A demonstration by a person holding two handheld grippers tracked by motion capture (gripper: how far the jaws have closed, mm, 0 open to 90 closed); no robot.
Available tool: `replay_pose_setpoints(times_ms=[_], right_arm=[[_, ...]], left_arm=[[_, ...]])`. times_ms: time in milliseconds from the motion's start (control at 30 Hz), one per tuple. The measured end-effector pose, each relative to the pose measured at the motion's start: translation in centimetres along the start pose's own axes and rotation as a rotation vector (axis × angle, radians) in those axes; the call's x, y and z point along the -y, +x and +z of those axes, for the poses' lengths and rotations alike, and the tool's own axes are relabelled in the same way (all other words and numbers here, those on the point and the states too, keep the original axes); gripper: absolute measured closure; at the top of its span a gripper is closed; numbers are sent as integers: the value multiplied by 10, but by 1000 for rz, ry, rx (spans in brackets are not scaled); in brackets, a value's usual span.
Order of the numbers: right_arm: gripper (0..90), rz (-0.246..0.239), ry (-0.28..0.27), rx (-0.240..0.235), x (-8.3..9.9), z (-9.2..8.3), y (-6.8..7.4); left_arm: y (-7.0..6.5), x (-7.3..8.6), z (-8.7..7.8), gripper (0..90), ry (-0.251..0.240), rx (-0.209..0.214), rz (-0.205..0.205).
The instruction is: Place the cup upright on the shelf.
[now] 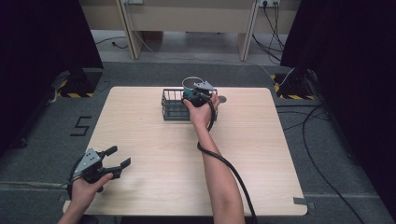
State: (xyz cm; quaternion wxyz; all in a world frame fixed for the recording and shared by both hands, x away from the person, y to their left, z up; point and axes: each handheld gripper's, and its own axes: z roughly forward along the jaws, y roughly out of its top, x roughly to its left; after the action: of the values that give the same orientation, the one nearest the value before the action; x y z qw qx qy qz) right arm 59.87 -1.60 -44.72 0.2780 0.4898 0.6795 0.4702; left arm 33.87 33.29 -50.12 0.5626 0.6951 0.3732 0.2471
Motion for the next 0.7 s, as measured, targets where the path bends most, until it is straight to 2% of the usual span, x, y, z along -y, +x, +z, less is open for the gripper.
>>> replay_pose_setpoints(times_ms=[233,367,400,700], right_arm=[[180,2,8,-4,2,1,0],[160,9,15,-22,2,1,1],[158,-2,16,-17,2,1,1],[156,28,14,-21,2,-5,3]], left_arm=[[0,0,0,184,0,1,0],[0,0,0,184,1,3,1],[0,0,0,184,1,2,1],[0,0,0,184,3,4,2]])
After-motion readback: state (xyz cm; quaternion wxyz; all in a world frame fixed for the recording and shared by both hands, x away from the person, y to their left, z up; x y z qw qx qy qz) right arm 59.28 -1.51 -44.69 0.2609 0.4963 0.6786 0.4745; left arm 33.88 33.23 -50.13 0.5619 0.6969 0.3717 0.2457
